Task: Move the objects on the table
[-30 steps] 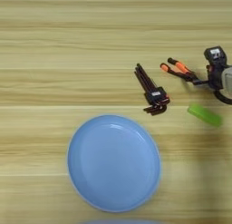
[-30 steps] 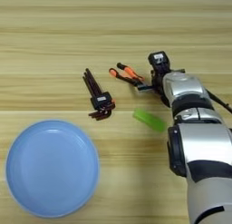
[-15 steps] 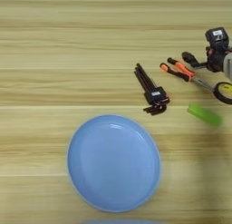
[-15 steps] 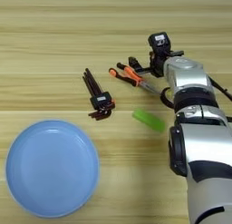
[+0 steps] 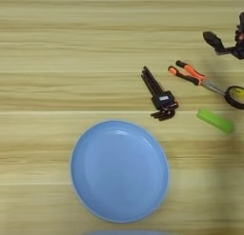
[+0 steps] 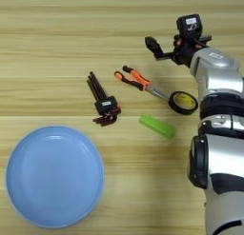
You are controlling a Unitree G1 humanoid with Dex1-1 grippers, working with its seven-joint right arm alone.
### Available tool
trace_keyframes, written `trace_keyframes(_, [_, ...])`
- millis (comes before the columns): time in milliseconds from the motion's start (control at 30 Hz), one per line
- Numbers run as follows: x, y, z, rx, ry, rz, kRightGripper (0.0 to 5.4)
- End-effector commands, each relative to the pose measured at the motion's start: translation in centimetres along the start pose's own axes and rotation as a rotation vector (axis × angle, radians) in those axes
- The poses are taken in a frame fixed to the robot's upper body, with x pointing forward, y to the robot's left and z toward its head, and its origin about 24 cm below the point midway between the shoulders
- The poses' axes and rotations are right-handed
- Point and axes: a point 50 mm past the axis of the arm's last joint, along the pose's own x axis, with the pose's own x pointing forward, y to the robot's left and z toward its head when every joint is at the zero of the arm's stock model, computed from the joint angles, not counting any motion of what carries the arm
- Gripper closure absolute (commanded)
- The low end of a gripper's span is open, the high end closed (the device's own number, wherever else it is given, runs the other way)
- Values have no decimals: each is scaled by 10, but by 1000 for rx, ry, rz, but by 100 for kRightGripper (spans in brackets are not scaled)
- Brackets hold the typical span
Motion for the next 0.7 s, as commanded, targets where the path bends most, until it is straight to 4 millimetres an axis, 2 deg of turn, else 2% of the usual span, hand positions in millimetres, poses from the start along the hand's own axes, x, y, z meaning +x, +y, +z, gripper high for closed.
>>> trace_keyframes(33, [5,10,41,-43,-208,50,3])
trace_keyframes(167, [4,23,41,-50,-267,173,3])
trace_keyframes(267, [-4,35,45,-70,-324,315,3])
trace_keyframes(500, [-32,62,53,-155,-429,561,3])
trace_keyframes(700, [-57,88,46,-230,-426,759,3])
